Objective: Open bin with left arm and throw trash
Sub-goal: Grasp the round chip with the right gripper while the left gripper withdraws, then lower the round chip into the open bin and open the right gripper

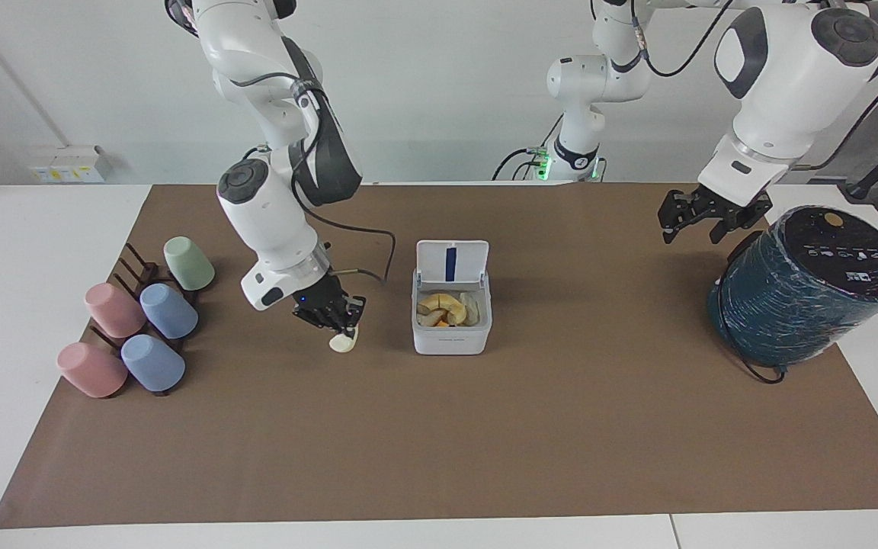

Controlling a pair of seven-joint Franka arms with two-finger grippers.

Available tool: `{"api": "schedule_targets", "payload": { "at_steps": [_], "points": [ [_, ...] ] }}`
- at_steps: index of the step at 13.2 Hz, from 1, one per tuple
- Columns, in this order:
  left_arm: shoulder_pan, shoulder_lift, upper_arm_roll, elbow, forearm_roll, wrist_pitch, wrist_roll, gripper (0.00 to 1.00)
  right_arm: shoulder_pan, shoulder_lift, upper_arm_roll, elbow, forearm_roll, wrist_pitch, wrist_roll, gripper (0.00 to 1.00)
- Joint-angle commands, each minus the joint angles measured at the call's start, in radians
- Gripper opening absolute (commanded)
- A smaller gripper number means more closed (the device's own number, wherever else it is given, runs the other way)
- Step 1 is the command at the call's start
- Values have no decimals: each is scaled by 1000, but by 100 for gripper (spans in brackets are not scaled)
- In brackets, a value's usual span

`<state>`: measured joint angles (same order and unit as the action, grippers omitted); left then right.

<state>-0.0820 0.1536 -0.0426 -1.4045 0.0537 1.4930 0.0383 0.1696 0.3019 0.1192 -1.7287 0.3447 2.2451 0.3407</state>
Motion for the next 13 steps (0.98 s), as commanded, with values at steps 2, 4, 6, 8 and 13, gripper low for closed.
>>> {"api": "schedule_targets", "payload": {
  "at_steps": [2,4,6,8,13],
  "points": [
    [7,-52,0,10,61,-50,148,79,76,11,31,11,195,71,168,0],
    [5,-59,29,10,60,-42,180,79,126,16,31,0,285,106,222,0],
    [5,-75,23,-4,49,-13,166,78,145,14,31,-18,290,108,244,0],
    [5,-95,24,-49,-9,33,129,78,166,14,30,-54,290,126,250,0],
    [-1,-123,23,-113,-71,99,20,79,182,17,30,-77,290,156,251,72]
  ]
}}
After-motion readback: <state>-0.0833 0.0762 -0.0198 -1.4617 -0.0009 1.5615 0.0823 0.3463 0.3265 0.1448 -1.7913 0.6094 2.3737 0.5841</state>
